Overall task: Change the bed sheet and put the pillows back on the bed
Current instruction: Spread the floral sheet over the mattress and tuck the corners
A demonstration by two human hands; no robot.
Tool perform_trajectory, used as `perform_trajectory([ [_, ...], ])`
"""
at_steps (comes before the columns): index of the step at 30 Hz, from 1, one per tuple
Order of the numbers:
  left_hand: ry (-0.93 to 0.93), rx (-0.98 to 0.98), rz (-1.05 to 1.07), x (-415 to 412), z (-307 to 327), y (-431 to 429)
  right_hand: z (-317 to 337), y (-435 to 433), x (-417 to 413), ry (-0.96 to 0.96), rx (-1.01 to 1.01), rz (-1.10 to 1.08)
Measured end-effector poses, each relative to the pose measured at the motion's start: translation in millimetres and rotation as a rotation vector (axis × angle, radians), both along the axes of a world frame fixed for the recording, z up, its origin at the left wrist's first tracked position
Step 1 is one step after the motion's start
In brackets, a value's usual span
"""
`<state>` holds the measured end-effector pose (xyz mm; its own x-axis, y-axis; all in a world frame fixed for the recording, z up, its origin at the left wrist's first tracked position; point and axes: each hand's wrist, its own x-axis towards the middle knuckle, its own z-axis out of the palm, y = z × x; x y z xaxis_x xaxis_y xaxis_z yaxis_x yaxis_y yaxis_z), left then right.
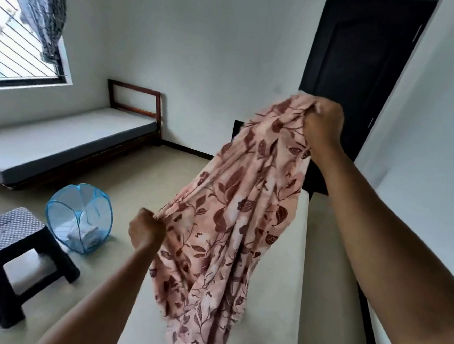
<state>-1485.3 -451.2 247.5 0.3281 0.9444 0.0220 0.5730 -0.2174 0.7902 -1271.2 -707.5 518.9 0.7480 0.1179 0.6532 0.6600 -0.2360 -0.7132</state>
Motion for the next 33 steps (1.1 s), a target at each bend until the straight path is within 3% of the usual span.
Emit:
perform_trajectory([
  [4,-0.012,0.019,-0.057,6,42,17,-26,-31,25,0.097,-0.004,-0.229],
  [8,-0.363,0.335,-0.086,33,150,12,-53,-33,28,0.146,-0.198,-0.246],
  [12,-0.643,0.471,0.005,33,204,11,-59,-31,22,0.076,-0.078,-0.279],
  [14,-0.506,0.455,0.047,24,182,25,-53,-35,21,0.069,0.022,-0.313],
  [18,0.214,0.145,-0.041,0,81,77,-44,-48,30,0.038,0.037,-0.311],
  [20,0.453,0.032,-0.176,-3,49,79,-49,-41,29,0.091,-0.152,-0.117],
  [23,0.543,-0.001,-0.461,16,29,67,-65,-15,9,0.205,-0.546,0.210],
  [25,0.384,-0.023,-0.669,44,22,62,-75,1,-5,0.167,-0.656,0.298],
  [29,-0.250,-0.077,-0.924,52,101,-20,-75,30,-33,0.075,-0.690,0.428],
  [33,-0.490,-0.137,-1.132,53,164,-68,-64,43,-54,0.092,-0.461,0.570],
])
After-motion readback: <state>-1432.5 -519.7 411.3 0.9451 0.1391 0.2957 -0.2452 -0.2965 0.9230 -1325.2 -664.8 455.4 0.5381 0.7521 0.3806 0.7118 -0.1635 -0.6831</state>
